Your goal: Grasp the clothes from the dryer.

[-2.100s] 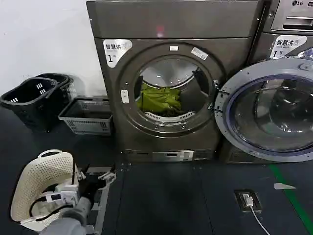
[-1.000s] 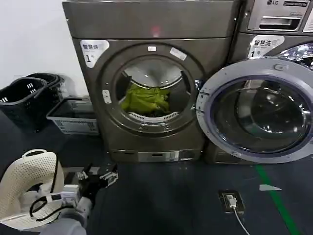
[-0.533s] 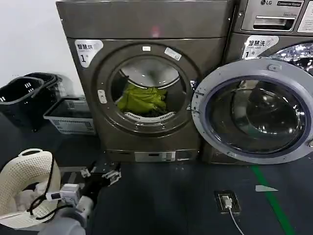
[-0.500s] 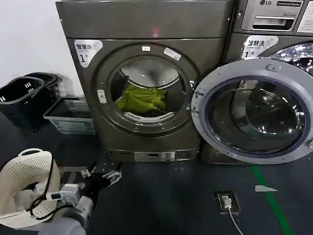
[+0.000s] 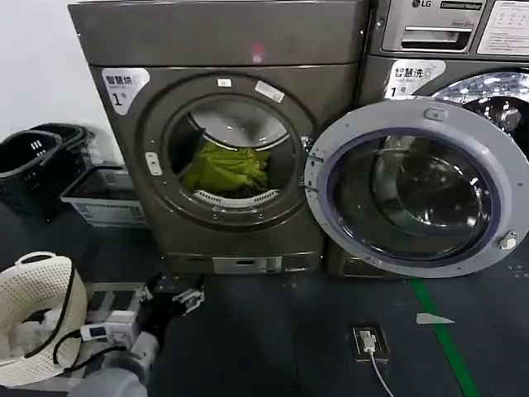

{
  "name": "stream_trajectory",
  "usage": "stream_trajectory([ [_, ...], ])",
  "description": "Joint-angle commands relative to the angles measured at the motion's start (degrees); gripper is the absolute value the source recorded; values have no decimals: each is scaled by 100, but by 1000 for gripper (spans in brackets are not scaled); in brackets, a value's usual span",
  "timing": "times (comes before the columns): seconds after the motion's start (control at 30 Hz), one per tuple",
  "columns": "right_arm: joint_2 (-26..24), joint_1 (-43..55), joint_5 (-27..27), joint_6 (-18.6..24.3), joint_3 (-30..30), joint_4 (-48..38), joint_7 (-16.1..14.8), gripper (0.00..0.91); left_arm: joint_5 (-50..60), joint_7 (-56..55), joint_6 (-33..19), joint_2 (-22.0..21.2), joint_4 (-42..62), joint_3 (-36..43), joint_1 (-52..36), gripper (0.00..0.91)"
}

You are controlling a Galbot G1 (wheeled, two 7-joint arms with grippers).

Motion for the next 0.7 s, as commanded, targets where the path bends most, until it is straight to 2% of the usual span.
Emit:
stream_trajectory([
  [0.03,3,10,66,115,-7,-4,-9,907,120,49,281,-6,-26,17,5,907],
  [0.2,-19,-22,127,226,58,-36,197,907,97,129,281,3,-106,21,28,907],
  [0.7,0,-33,267,253,89,-44,270,907,95,63,281,-8,-92,49,64,907],
])
